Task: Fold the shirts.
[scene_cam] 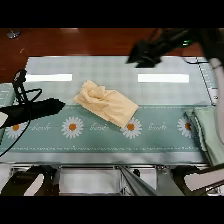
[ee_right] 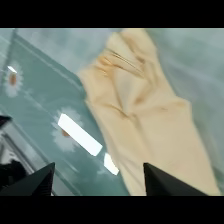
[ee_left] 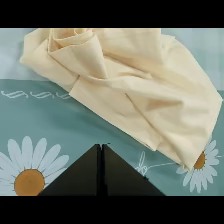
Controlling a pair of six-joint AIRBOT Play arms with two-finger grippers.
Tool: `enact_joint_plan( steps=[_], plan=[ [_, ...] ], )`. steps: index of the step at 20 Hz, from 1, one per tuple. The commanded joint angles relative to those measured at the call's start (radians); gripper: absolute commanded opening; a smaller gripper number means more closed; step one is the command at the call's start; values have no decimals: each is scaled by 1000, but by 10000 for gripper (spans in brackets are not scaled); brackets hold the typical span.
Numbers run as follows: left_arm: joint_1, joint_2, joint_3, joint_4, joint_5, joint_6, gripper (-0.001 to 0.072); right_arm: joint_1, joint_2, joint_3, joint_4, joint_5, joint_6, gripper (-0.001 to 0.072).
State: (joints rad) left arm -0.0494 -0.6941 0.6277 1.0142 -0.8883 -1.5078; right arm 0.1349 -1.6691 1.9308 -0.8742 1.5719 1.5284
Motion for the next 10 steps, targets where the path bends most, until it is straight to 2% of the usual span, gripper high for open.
enact_joint_plan(
  steps=[1, 3, 4, 5, 6, 8, 10],
  plan=[
    [12, -1, 0, -1, 6, 3, 22, -132, 341, -333, -409, -60, 21, 629],
    [11, -2, -5, -9, 5, 3, 22, -146, 575, -739, -405, -355, 143, 629],
    [11, -4, -5, -13, 2, 2, 22, -137, 674, -948, -351, -521, 230, 629],
    [11, -6, -5, -20, 2, 3, 22, -121, 742, -1135, -232, -676, 285, 628],
    [9, -6, -5, -24, 4, 3, 22, -95, 770, -1275, -85, -786, 282, 627],
    [-3, -10, -5, -27, 11, 3, 22, -4, 737, -1436, 152, -903, 190, 625],
    [-20, -24, -5, -28, 11, 3, 22, 83, 634, -1445, 220, -915, 137, 625]
  ],
)
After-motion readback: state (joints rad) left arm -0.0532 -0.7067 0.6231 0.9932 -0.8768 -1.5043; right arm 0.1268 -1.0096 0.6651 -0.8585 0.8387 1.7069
